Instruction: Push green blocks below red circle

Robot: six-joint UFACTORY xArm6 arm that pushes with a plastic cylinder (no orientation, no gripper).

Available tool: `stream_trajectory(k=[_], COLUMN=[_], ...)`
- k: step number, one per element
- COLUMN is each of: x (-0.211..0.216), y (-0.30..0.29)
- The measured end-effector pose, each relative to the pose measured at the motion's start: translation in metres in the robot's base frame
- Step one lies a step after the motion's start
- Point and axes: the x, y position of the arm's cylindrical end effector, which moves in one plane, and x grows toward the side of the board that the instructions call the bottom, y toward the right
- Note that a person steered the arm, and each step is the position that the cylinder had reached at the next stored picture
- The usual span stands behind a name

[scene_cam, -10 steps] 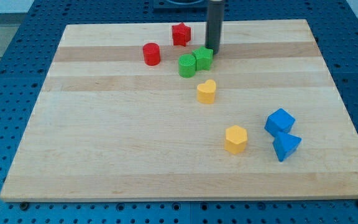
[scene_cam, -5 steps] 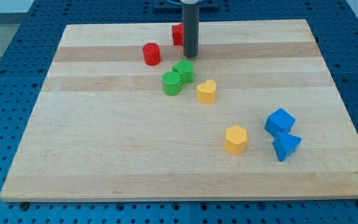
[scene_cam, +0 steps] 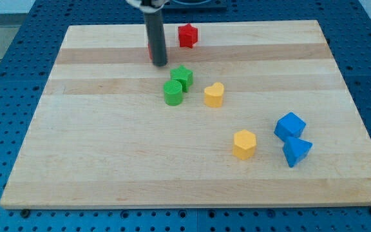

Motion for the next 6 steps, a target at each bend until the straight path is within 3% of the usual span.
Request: stream_trajectory(k=[1,3,4,5,6], x=[0.017,0.089,0.144,0.17,0.174], y=[0.075,0.027,0.007,0.01,0.083])
